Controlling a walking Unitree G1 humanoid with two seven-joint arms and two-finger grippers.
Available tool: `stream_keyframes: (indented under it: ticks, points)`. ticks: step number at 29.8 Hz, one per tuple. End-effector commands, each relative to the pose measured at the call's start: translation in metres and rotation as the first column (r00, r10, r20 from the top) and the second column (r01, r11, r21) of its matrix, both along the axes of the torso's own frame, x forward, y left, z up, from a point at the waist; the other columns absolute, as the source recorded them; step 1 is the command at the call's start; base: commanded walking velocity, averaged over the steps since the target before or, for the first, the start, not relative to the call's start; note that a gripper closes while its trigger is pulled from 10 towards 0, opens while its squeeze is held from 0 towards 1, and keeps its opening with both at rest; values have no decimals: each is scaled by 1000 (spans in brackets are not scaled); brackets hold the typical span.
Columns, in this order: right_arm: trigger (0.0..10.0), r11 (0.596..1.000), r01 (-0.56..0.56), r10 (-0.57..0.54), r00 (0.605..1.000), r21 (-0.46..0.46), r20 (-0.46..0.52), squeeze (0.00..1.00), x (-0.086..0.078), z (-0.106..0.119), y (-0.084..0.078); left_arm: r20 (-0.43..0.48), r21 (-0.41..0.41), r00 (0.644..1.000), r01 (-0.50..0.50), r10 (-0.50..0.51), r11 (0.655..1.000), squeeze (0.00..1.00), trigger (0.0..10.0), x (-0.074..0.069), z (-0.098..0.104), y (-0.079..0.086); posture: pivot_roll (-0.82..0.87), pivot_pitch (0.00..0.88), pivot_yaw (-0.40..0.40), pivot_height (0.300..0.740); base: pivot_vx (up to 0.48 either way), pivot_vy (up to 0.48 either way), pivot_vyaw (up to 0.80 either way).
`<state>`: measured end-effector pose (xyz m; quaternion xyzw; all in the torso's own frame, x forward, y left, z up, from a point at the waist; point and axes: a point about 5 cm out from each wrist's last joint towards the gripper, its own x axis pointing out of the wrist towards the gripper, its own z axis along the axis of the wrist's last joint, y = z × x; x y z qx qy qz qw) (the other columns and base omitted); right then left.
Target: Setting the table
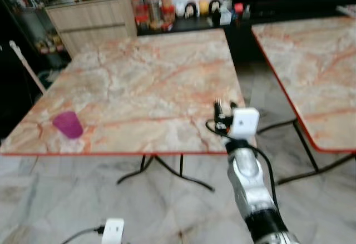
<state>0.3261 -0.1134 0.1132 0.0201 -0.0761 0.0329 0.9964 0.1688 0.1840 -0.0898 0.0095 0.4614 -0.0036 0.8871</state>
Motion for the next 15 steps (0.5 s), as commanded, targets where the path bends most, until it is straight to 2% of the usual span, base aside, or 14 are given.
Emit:
stream_keyframes:
  ticks: [1, 4, 9, 11, 12, 15]
  points:
    - [10000, 1000, -22, 21, 1000, -20, -14, 0, -5, -4, 9, -5, 33, 1000, -1, 2, 999, 0, 10000, -1, 1, 12, -106, 0, 90, 740, 270, 0, 0]
    - [10000, 999, 11, -14, 998, -42, -57, 0, -9, -13, 4, -1, 34, 1000, 0, 0, 999, 0, 10000, 0, 2, 12, -107, 0, 91, 740, 271, 0, 0]
    - [10000, 998, 40, -43, 997, -49, -66, 0, -9, -14, 0, 3, 33, 1000, 4, -4, 999, 0, 10000, 2, 2, 12, -111, 0, 96, 740, 271, 0, 0]
    - [10000, 994, 85, -92, 991, -75, -99, 0, -7, -17, -4, 3, 33, 1000, 6, -6, 999, 0, 10000, 3, 3, 12, -112, 0, 100, 740, 270, 0, 0]
    - [10000, 986, 144, -155, 979, -90, -135, 0, -7, -22, -11, 0, 32, 1000, 7, -7, 999, 0, 10000, 2, 2, 11, -111, 0, 100, 740, 274, 0, 0]
    - [10000, 982, 180, -188, 970, -62, -156, 0, -6, -24, -15, 0, 32, 1000, 5, -5, 999, 0, 10000, 2, 2, 12, -104, 0, 102, 740, 271, 0, 0]
